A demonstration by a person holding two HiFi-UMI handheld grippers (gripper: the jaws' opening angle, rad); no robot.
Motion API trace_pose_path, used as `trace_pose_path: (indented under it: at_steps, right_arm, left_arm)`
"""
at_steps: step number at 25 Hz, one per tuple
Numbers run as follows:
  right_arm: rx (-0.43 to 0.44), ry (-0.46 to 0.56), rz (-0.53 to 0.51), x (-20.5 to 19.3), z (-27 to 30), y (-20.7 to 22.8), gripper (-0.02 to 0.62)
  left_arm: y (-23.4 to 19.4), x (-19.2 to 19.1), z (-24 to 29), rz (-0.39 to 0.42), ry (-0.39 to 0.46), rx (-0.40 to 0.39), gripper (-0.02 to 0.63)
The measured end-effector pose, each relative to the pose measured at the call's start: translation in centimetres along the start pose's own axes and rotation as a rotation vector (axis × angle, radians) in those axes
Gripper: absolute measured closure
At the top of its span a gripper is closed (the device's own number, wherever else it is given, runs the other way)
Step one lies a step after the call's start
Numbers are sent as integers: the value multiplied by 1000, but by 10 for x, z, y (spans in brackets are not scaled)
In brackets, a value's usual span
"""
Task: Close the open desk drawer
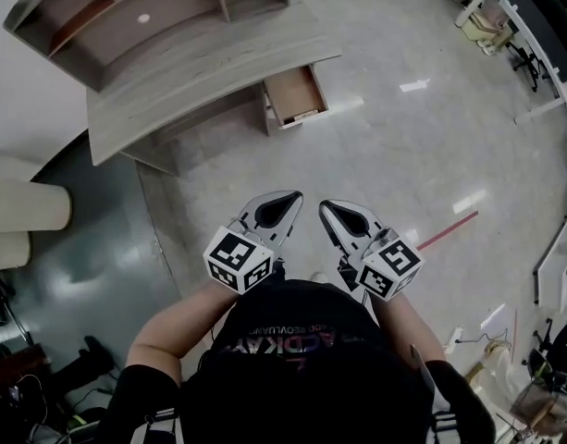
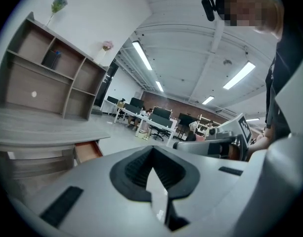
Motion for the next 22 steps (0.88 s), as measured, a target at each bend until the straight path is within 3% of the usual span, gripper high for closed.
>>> trace_pose_path:
  at_steps: [9,22]
  right_arm:
    - [-95,34,16,20,70,-18,580]
    - [-156,55,16,29,88,-7,580]
  left_arm:
    - [-72,24,-28,3,1,-57,595]
    - [-102,39,-32,25,0,-46,595]
Point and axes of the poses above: the fingertips, and each gripper's own axes: z forward along the fingers, y to its right, x out of its top, the point moved 7 cm from there along -z, backward along the fingers, and after that the axes turned 15 degrees about -x, right-handed, at the moved point
